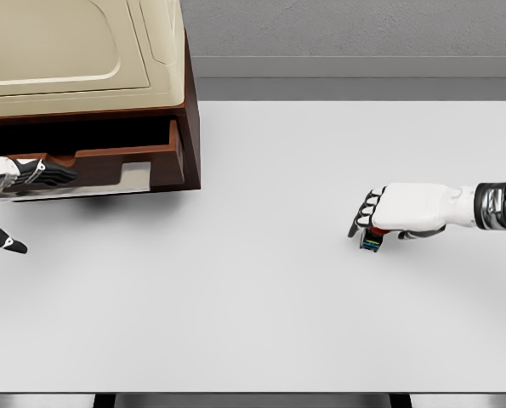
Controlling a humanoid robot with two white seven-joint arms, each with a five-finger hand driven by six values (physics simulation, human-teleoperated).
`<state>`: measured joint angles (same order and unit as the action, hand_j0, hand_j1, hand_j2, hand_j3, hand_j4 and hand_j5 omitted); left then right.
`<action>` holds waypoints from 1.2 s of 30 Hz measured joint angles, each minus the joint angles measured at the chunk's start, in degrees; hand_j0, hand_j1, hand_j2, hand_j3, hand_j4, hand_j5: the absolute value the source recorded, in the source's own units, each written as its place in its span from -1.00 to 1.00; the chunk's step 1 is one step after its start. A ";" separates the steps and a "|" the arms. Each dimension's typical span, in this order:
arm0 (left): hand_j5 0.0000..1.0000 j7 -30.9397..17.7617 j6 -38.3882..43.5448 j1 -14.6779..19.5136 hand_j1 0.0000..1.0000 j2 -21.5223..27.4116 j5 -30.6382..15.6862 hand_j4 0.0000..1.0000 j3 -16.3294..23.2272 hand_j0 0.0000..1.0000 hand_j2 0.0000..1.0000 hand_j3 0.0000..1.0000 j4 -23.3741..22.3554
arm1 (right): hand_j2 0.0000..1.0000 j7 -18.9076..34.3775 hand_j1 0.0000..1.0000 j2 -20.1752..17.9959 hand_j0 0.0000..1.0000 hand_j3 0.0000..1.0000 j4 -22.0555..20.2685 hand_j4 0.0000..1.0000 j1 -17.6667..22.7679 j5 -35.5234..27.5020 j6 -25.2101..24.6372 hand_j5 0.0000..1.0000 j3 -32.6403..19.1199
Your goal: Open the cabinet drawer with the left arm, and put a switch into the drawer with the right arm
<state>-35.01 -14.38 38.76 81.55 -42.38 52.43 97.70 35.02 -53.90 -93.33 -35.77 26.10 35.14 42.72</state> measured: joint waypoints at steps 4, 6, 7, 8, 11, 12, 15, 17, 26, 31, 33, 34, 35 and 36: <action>0.95 0.00 -0.46 -0.08 0.95 -0.03 -0.33 0.95 0.69 0.95 0.95 0.95 0.11 | 0.57 0.00 0.57 0.00 0.57 0.57 0.00 0.57 0.09 0.00 0.00 0.57 -0.01; 0.96 0.00 -0.44 -0.09 0.96 0.01 -0.60 0.96 0.80 0.96 0.96 0.96 0.15 | 0.54 0.00 0.54 0.00 0.54 0.54 0.00 0.54 0.09 0.02 0.00 0.54 -0.03; 0.96 0.02 -0.23 -0.44 0.96 0.07 -1.14 0.96 0.55 0.96 0.96 0.96 0.22 | 0.50 0.00 0.50 0.00 0.50 0.50 0.00 0.50 0.09 0.01 0.00 0.50 -0.03; 0.96 0.03 -0.17 -0.52 0.96 0.11 -1.24 0.96 0.50 0.96 0.96 0.96 0.30 | 0.49 0.00 0.49 0.00 0.49 0.49 0.00 0.49 0.09 0.01 0.00 0.49 -0.04; 0.96 -0.04 -0.03 -0.69 0.96 0.19 -1.42 0.96 0.36 0.96 0.96 0.96 0.49 | 0.45 0.00 0.45 0.00 0.45 0.45 0.00 0.45 0.09 0.00 0.00 0.45 -0.01; 0.96 -0.04 -0.01 -0.70 0.96 0.20 -1.45 0.96 0.36 0.96 0.96 0.96 0.52 | 0.44 0.00 0.44 0.00 0.44 0.44 0.00 0.44 0.00 0.00 0.00 0.44 0.00; 0.96 -0.13 -0.47 -0.77 0.96 0.40 -1.84 0.96 0.67 0.96 0.96 0.96 0.69 | 0.44 0.00 0.44 0.00 0.44 0.44 0.00 0.44 0.09 -0.01 0.00 0.44 0.01; 0.96 -0.34 -0.63 -0.77 0.96 0.55 -1.89 0.96 0.79 0.96 0.96 0.96 0.79 | 0.41 0.00 0.41 0.00 0.41 0.41 0.00 0.41 0.09 -0.01 0.00 0.41 0.02; 0.96 -0.84 -0.97 -0.66 0.96 1.00 -2.60 0.96 1.24 0.96 0.96 0.96 0.98 | 0.33 0.00 0.33 0.01 0.33 0.33 0.08 0.33 0.18 -0.01 0.00 0.33 0.10; 0.96 -0.95 -1.61 -0.66 0.96 1.20 -2.94 0.96 1.59 0.96 0.96 0.96 0.93 | 0.32 -0.01 0.32 0.05 0.32 0.32 0.09 0.32 0.18 -0.03 -0.01 0.32 0.06; 0.96 -0.96 -1.88 -0.66 0.96 1.30 -3.04 0.96 1.73 0.96 0.96 0.96 0.92 | 0.32 -0.01 0.32 0.07 0.32 0.32 0.09 0.32 0.18 -0.03 -0.01 0.32 0.04; 0.96 -0.94 -2.06 -0.67 0.96 1.37 -3.12 0.96 1.84 0.96 0.96 0.96 0.93 | 0.33 -0.02 0.33 0.05 0.33 0.33 0.09 0.33 0.18 -0.06 -0.02 0.33 0.04; 0.97 -0.95 -2.30 -0.67 0.97 1.45 -3.16 0.97 1.95 0.97 0.97 0.97 0.93 | 0.33 -0.02 0.33 0.04 0.33 0.33 0.09 0.33 0.18 -0.06 -0.02 0.33 0.04; 0.97 -0.95 -2.51 -0.67 0.97 1.51 -3.17 0.97 2.05 0.97 0.97 0.97 0.93 | 0.36 -0.02 0.36 0.03 0.36 0.36 0.09 0.36 0.18 -0.06 -0.02 0.36 0.03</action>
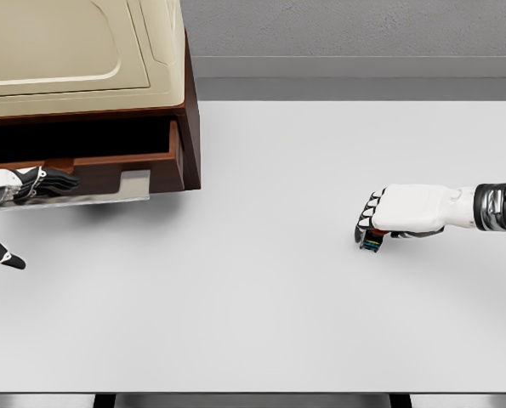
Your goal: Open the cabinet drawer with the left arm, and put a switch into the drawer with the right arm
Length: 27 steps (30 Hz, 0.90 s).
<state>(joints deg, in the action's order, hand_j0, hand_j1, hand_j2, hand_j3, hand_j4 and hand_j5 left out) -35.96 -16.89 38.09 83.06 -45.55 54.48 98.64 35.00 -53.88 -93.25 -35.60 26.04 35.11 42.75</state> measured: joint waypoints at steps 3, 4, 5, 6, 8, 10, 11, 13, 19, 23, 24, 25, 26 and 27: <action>0.97 0.04 -0.43 0.00 0.97 0.22 -0.07 0.97 0.25 0.97 0.97 0.97 0.09 | 0.37 0.00 0.37 -0.01 0.37 0.37 0.00 0.37 0.00 0.01 0.01 0.37 0.00; 0.97 0.08 -0.87 0.00 0.97 0.51 -0.11 0.97 0.54 0.97 0.97 0.97 0.27 | 0.37 0.01 0.37 -0.02 0.37 0.37 0.00 0.37 0.00 0.03 0.02 0.37 -0.01; 0.97 0.07 -1.32 -0.08 0.97 0.85 -0.28 0.97 0.81 0.97 0.97 0.97 0.47 | 0.37 0.01 0.37 -0.02 0.37 0.37 0.00 0.37 0.00 0.04 0.02 0.37 -0.01; 0.98 0.03 -1.69 -0.01 0.98 1.10 -0.36 0.98 1.12 0.98 0.98 0.98 0.62 | 0.37 0.01 0.37 0.00 0.37 0.37 0.00 0.37 0.00 0.04 0.02 0.37 -0.01; 0.98 0.09 -2.60 -0.10 0.98 1.27 -0.49 0.98 1.82 0.98 0.98 0.98 0.96 | 0.36 -0.03 0.36 0.01 0.36 0.36 0.00 0.36 0.00 -0.03 -0.04 0.36 -0.03; 0.98 -0.46 -3.03 -0.01 0.98 1.46 -0.78 0.98 2.30 0.98 0.98 0.98 1.22 | 0.34 -0.02 0.34 0.00 0.34 0.34 -0.02 0.34 0.00 0.03 -0.02 0.34 -0.02; 0.98 -0.48 -3.50 -0.01 0.98 1.56 -0.80 0.98 2.62 0.98 0.98 0.98 1.37 | 0.34 -0.01 0.34 0.00 0.34 0.34 -0.04 0.34 0.00 0.05 -0.01 0.34 -0.03; 0.98 -0.05 -4.89 -0.03 0.98 1.68 -1.02 0.98 3.31 0.98 0.98 0.98 1.72 | 0.32 0.00 0.32 0.01 0.32 0.32 -0.03 0.32 0.00 0.06 0.00 0.32 -0.06; 0.99 0.82 -7.09 -0.03 0.99 2.23 -2.21 0.99 4.09 0.99 0.99 0.99 2.13 | 0.03 0.00 0.03 0.01 0.03 0.03 -0.08 0.03 0.00 0.04 0.01 0.03 -0.10; 0.99 0.92 -8.09 -0.03 0.99 2.91 -3.00 0.99 4.13 0.99 0.99 0.99 2.11 | -0.04 0.01 -0.04 -0.01 -0.04 -0.04 -0.08 -0.04 0.00 0.07 0.03 -0.04 -0.09; 0.99 0.93 -8.40 -0.03 0.99 3.13 -3.21 0.99 4.14 0.99 0.99 0.99 2.10 | -0.05 0.01 -0.05 -0.01 -0.05 -0.05 -0.08 -0.05 0.00 0.08 0.03 -0.05 -0.09; 0.99 0.93 -8.78 -0.03 0.99 3.45 -3.48 0.99 4.14 0.99 0.99 0.99 2.09 | -0.05 0.01 -0.05 0.00 -0.05 -0.05 -0.08 -0.05 0.00 0.09 0.03 -0.05 -0.09; 0.99 0.94 -9.35 -0.03 0.99 3.84 -3.92 0.99 4.14 0.99 0.99 0.99 2.09 | -0.05 0.01 -0.05 0.00 -0.05 -0.05 -0.08 -0.05 0.00 0.09 0.04 -0.05 -0.09; 0.99 0.94 -9.85 -0.03 0.99 4.20 -4.40 0.99 4.14 0.99 0.99 0.99 2.08 | -0.08 0.00 -0.08 0.00 -0.08 -0.08 -0.08 -0.08 0.00 0.09 0.04 -0.08 -0.10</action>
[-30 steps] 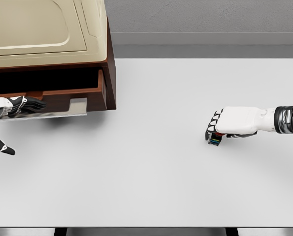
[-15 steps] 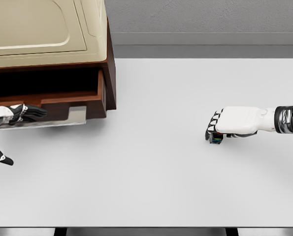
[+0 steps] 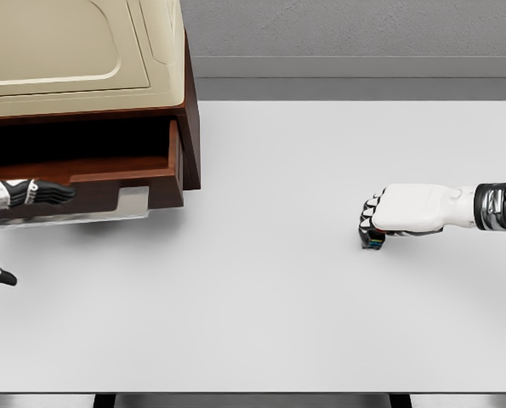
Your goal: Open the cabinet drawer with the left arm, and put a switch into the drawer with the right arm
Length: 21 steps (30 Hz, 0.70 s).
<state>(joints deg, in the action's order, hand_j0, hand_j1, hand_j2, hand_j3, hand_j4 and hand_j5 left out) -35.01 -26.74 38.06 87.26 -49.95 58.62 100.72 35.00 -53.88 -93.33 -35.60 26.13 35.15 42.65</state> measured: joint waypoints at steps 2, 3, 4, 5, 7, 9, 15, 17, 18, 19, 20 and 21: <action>0.99 0.01 -0.68 0.07 0.99 0.47 -0.71 0.99 -0.01 0.99 0.99 0.99 0.04 | -0.13 0.00 -0.13 0.03 -0.13 -0.13 0.03 -0.13 0.00 -0.04 0.00 -0.13 -0.03; 0.99 0.01 -0.95 0.07 0.99 0.65 -1.08 0.99 -0.01 0.99 0.99 0.99 0.05 | -0.14 0.00 -0.14 0.05 -0.14 -0.14 0.04 -0.14 0.00 -0.05 0.01 -0.14 -0.06; 0.99 0.01 -1.19 0.09 0.99 0.88 -1.49 0.99 -0.01 0.99 0.99 0.99 0.06 | -0.14 0.02 -0.14 0.09 -0.14 -0.14 0.06 -0.14 0.00 -0.09 0.01 -0.14 -0.14; 0.99 0.01 -1.43 0.16 0.99 1.14 -2.11 0.99 -0.06 0.99 0.99 0.99 0.05 | -0.13 0.02 -0.13 0.14 -0.13 -0.13 0.10 -0.13 0.00 -0.14 0.01 -0.13 -0.33; 1.00 0.01 -2.03 0.64 1.00 1.77 -3.58 1.00 -0.28 1.00 1.00 1.00 0.01 | -0.14 0.02 -0.14 0.30 -0.14 -0.14 0.24 -0.14 0.00 -0.28 0.00 -0.14 -0.66; 1.00 0.01 -2.36 1.00 1.00 2.35 -4.98 1.00 -0.70 1.00 1.00 1.00 -0.09 | -0.21 0.02 -0.21 0.45 -0.21 -0.21 0.37 -0.21 0.00 -0.47 0.00 -0.21 -1.06; 1.00 0.01 -2.59 1.91 1.00 3.04 -6.82 1.00 -3.65 1.00 1.00 1.00 -3.68 | -0.24 0.02 -0.24 2.61 -0.24 -0.24 2.03 -0.24 -0.79 -0.78 0.02 -0.24 -2.74; 1.00 0.01 -2.61 2.03 1.00 3.09 -7.14 1.00 -4.52 1.00 1.00 1.00 -5.70 | -0.24 0.01 -0.24 3.28 -0.24 -0.24 2.37 -0.24 -0.97 -0.89 0.01 -0.24 -3.66; 1.00 0.01 -2.60 2.29 1.00 3.10 -7.40 1.00 -4.87 1.00 1.00 1.00 -6.57 | -0.24 0.01 -0.24 3.49 -0.24 -0.24 2.47 -0.24 -1.14 -1.14 0.02 -0.24 -4.02; 1.00 0.01 -2.61 2.28 1.00 3.11 -7.53 1.00 -5.14 1.00 1.00 1.00 -7.25 | -0.24 0.01 -0.24 3.64 -0.24 -0.24 2.54 -0.24 -1.14 -1.41 0.01 -0.24 -4.45; 1.00 0.01 -2.62 2.15 1.00 3.12 -7.67 1.00 -5.34 1.00 1.00 1.00 -7.74 | -0.24 0.01 -0.24 3.75 -0.24 -0.24 2.59 -0.24 -1.58 -1.59 0.00 -0.24 -4.81; 1.00 0.01 -2.62 2.27 1.00 3.12 -7.73 1.00 -5.46 1.00 1.00 1.00 -8.08 | -0.24 0.03 -0.24 3.90 -0.24 -0.24 2.63 -0.24 -2.02 -1.73 0.01 -0.24 -5.06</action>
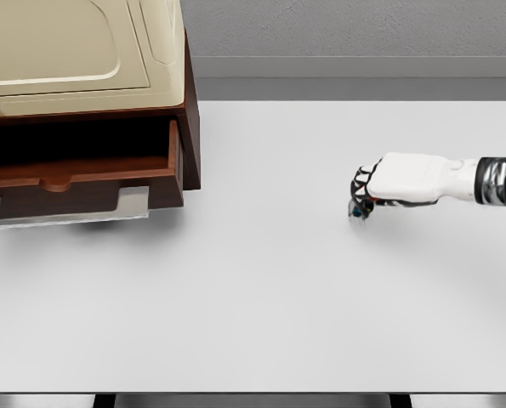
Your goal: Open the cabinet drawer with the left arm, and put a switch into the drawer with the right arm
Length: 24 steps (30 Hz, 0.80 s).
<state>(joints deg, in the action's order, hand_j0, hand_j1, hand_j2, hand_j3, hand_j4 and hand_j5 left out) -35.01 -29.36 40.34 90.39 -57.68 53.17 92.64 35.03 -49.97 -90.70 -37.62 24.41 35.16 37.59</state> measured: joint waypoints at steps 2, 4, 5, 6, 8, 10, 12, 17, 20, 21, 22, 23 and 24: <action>1.00 0.00 -0.04 -0.07 1.00 0.00 0.00 1.00 -0.14 1.00 1.00 1.00 -0.42 | -0.24 0.02 -0.24 0.57 -0.24 -0.24 0.04 -0.24 -1.23 -0.12 0.03 -0.24 -0.31; 1.00 0.00 -0.05 -0.09 1.00 0.00 -0.15 1.00 -0.24 1.00 1.00 1.00 -0.64 | -0.23 -0.03 -0.23 1.32 -0.23 -0.23 0.02 -0.23 -2.11 -0.25 0.00 -0.23 -0.48; 1.00 0.00 -0.06 -0.08 1.00 0.01 -0.17 1.00 -0.26 1.00 1.00 1.00 -0.70 | -0.23 -0.01 -0.23 1.66 -0.23 -0.23 0.02 -0.23 -2.29 -0.26 0.02 -0.23 -0.52; 1.00 -0.01 -0.08 -0.09 1.00 0.00 -0.14 1.00 -0.26 1.00 1.00 1.00 -0.73 | -0.23 0.00 -0.23 2.02 -0.23 -0.23 0.01 -0.23 -2.73 -0.30 0.02 -0.23 -0.55; 1.00 0.00 -0.08 -0.08 1.00 0.01 -0.34 1.00 -0.28 1.00 1.00 1.00 -0.76 | -0.23 0.01 -0.23 2.70 -0.23 -0.23 0.01 -0.23 -3.69 -0.35 -0.01 -0.23 -0.58; 1.00 0.00 -0.17 -0.08 1.00 0.01 -0.40 1.00 -0.29 1.00 1.00 1.00 -0.76 | -0.23 0.03 -0.23 3.54 -0.23 -0.23 0.01 -0.23 -4.75 -0.25 0.04 -0.23 -0.55; 1.00 0.00 -0.20 -0.13 1.00 0.01 -0.52 1.00 -0.30 1.00 1.00 1.00 -0.73 | -0.23 0.01 -0.23 4.40 -0.23 -0.23 0.00 -0.23 -5.45 -0.31 0.01 -0.23 -0.53; 1.00 0.00 -0.27 -0.08 1.00 -0.03 -0.47 1.00 -0.23 1.00 1.00 1.00 -0.64 | -0.23 0.04 -0.23 7.11 -0.23 -0.23 0.00 -0.23 -8.00 -0.21 0.02 -0.23 -0.31; 1.00 0.00 -0.30 -0.08 1.00 -0.06 -0.48 1.00 -0.22 1.00 1.00 1.00 -0.60 | -0.22 0.03 -0.22 8.95 -0.22 -0.22 -0.03 -0.22 -9.93 -0.22 0.00 -0.22 -0.17; 1.00 0.00 -0.31 -0.08 1.00 -0.07 -0.48 1.00 -0.22 1.00 1.00 1.00 -0.58 | -0.22 0.02 -0.22 9.50 -0.22 -0.22 -0.05 -0.22 -10.37 -0.23 0.00 -0.22 -0.13; 1.00 0.00 -0.32 -0.08 1.00 -0.07 -0.48 1.00 -0.21 1.00 1.00 1.00 -0.58 | -0.22 0.00 -0.22 9.96 -0.22 -0.22 -0.08 -0.22 -10.72 -0.21 0.00 -0.22 -0.08; 1.00 0.00 -0.33 -0.08 1.00 -0.07 -0.48 1.00 -0.21 1.00 1.00 1.00 -0.57 | -0.22 0.00 -0.22 10.38 -0.22 -0.22 -0.16 -0.22 -11.08 -0.18 0.01 -0.22 -0.04; 1.00 0.00 -0.33 -0.08 1.00 -0.08 -0.46 1.00 -0.21 1.00 1.00 1.00 -0.56 | -0.22 0.00 -0.22 10.69 -0.22 -0.22 -0.26 -0.22 -11.52 -0.17 0.01 -0.22 -0.01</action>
<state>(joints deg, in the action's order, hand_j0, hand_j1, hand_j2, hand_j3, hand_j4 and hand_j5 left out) -35.01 -29.69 40.25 90.31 -58.14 52.95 92.08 35.03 -39.28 -90.96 -49.13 24.24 35.17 37.58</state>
